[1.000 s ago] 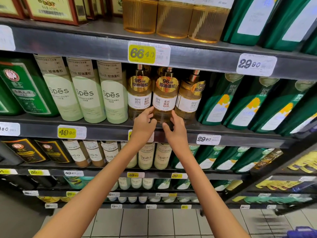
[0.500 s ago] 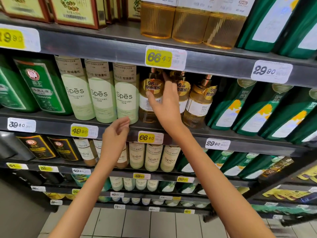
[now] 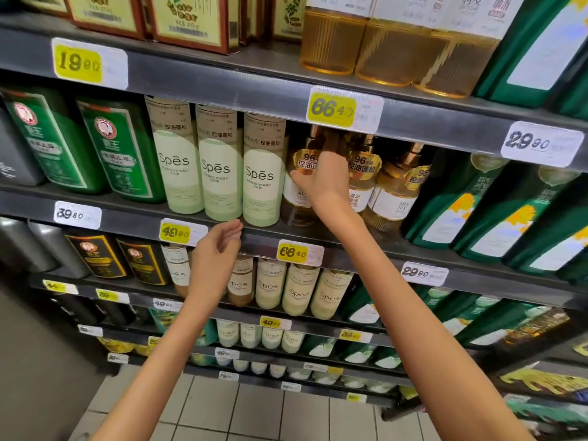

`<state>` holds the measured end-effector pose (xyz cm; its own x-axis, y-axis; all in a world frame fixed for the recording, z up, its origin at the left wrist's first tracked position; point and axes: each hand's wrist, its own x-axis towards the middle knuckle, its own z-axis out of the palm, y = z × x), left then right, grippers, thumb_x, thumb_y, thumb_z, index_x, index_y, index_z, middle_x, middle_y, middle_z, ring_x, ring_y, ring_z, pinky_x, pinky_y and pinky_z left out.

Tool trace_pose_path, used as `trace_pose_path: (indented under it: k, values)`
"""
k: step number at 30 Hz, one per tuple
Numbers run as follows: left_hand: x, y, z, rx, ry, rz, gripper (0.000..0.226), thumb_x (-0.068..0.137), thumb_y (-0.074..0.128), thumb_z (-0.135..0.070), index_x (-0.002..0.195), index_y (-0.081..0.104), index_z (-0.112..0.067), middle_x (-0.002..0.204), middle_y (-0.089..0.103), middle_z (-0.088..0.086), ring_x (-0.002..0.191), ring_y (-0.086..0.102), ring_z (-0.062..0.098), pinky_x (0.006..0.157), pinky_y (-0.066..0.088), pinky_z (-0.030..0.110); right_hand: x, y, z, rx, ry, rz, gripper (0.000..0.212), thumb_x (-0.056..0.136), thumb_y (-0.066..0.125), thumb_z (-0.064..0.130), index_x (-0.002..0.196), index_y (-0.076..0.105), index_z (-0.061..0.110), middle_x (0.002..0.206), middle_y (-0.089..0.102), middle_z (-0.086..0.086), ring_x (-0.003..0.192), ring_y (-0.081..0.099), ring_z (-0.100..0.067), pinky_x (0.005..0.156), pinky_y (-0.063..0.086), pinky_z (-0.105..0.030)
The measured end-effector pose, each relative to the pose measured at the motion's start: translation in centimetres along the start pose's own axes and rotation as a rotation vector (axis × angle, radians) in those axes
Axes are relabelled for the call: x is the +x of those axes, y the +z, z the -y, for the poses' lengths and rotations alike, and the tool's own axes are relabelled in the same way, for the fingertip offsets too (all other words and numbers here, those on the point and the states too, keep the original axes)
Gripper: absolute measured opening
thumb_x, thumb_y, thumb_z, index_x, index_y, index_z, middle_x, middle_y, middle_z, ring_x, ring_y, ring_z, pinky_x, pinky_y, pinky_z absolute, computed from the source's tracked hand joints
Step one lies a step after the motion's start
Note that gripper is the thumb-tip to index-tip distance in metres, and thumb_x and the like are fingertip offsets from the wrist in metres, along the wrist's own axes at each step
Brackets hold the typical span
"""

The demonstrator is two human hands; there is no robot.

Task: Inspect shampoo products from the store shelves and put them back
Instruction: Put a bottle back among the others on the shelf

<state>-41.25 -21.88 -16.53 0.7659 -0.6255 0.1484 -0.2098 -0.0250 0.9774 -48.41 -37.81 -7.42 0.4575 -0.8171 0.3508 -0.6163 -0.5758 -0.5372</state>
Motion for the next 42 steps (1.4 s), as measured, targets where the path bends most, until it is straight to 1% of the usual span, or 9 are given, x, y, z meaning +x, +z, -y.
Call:
trace_pose_path:
  k: [2, 9, 14, 20, 25, 29, 33, 38, 42]
  values:
    - [-0.1, 0.2, -0.1, 0.0, 0.007, 0.014, 0.032, 0.093, 0.045, 0.0, 0.122, 0.055, -0.006, 0.113, 0.06, -0.001, 0.104, 0.055, 0.006, 0.093, 0.039, 0.015, -0.8, 0.1, -0.1, 0.045, -0.026, -0.063, 0.026, 0.082, 0.07, 0.024, 0.08, 0.051, 0.007, 0.081, 0.047, -0.002, 0.09, 0.044, -0.021, 0.067, 0.03, -0.027]
    - [-0.6, 0.6, 0.3, 0.036, 0.045, 0.029, 0.032, 0.092, 0.046, 0.0, 0.121, 0.056, -0.008, 0.112, 0.061, -0.002, 0.098, 0.056, -0.002, 0.083, 0.039, -0.002, -4.1, 0.2, -1.2, 0.24, -0.229, -0.174, 0.064, 0.07, 0.075, 0.016, 0.121, 0.039, 0.001, 0.114, 0.046, -0.014, 0.106, 0.038, -0.025, 0.087, 0.036, -0.03]
    - [-1.7, 0.7, 0.1, -0.009, 0.019, 0.091, 0.034, 0.091, 0.05, 0.0, 0.125, 0.053, -0.007, 0.122, 0.059, 0.005, 0.107, 0.056, 0.005, 0.088, 0.042, 0.005, -6.3, -0.5, -2.2, 0.553, -0.161, -0.131, 0.086, 0.068, 0.082, 0.014, 0.137, 0.031, 0.01, 0.135, 0.047, -0.006, 0.122, 0.046, -0.014, 0.099, 0.039, -0.016]
    - [-4.9, 1.7, -0.4, 0.075, 0.095, 0.157, 0.055, 0.079, 0.07, -0.028, 0.13, 0.049, -0.024, 0.126, 0.054, -0.015, 0.117, 0.048, -0.006, 0.099, 0.037, 0.014, -10.1, -2.0, -2.1, 0.637, -0.089, -0.203, 0.075, 0.062, 0.084, 0.038, 0.125, 0.05, 0.019, 0.121, 0.06, 0.004, 0.113, 0.056, -0.01, 0.097, 0.048, -0.036]
    - [-9.5, 3.4, 0.9, 0.041, -0.111, 0.279, 0.067, 0.044, 0.077, -0.047, 0.104, 0.05, -0.04, 0.09, 0.066, -0.028, 0.084, 0.059, -0.015, 0.061, 0.042, -0.001, -12.8, -0.8, -3.2, 0.944, 0.257, 0.102, 0.053, 0.066, 0.08, 0.036, 0.11, 0.063, 0.01, 0.094, 0.072, 0.0, 0.087, 0.068, -0.009, 0.073, 0.052, -0.021]
    - [-11.6, 3.5, 2.7, 0.024, -0.195, 0.28, 0.057, 0.056, 0.078, -0.043, 0.107, 0.052, -0.037, 0.097, 0.065, -0.021, 0.09, 0.06, -0.011, 0.066, 0.046, 0.005, -14.4, 0.9, -5.4, 0.939, 0.443, 0.318, 0.042, 0.072, 0.075, 0.041, 0.105, 0.065, 0.016, 0.1, 0.073, -0.004, 0.093, 0.069, -0.019, 0.083, 0.053, -0.034]
    - [-11.5, 3.0, 2.6, -0.08, -0.256, 0.374, 0.046, 0.062, 0.078, -0.038, 0.103, 0.057, -0.035, 0.098, 0.069, -0.016, 0.09, 0.063, -0.007, 0.067, 0.046, 0.005, -16.1, 1.4, -7.8, 1.292, 0.521, 0.607, 0.064, 0.069, 0.063, 0.057, 0.119, 0.06, 0.017, 0.111, 0.071, -0.003, 0.105, 0.066, -0.017, 0.081, 0.056, -0.029]
    - [-11.2, 2.1, 1.8, -0.458, -0.428, 0.65, 0.076, 0.044, 0.082, -0.056, 0.108, 0.062, -0.02, 0.105, 0.071, 0.006, 0.096, 0.068, 0.017, 0.076, 0.056, 0.026, -16.5, 1.5, -9.1, 1.702, 0.45, 0.8, 0.069, 0.065, 0.08, 0.052, 0.12, 0.066, 0.013, 0.127, 0.061, -0.015, 0.119, 0.057, -0.028, 0.102, 0.045, -0.044]
    - [-10.8, 1.6, 2.2, -0.531, -0.499, 0.764, 0.084, 0.046, 0.08, -0.064, 0.113, 0.063, -0.017, 0.112, 0.068, 0.014, 0.106, 0.063, 0.028, 0.096, 0.047, 0.044, -16.8, 1.3, -9.7, 1.621, 0.401, 0.779, 0.065, 0.062, 0.083, 0.045, 0.115, 0.066, 0.012, 0.122, 0.065, -0.013, 0.113, 0.061, -0.027, 0.099, 0.047, -0.042]
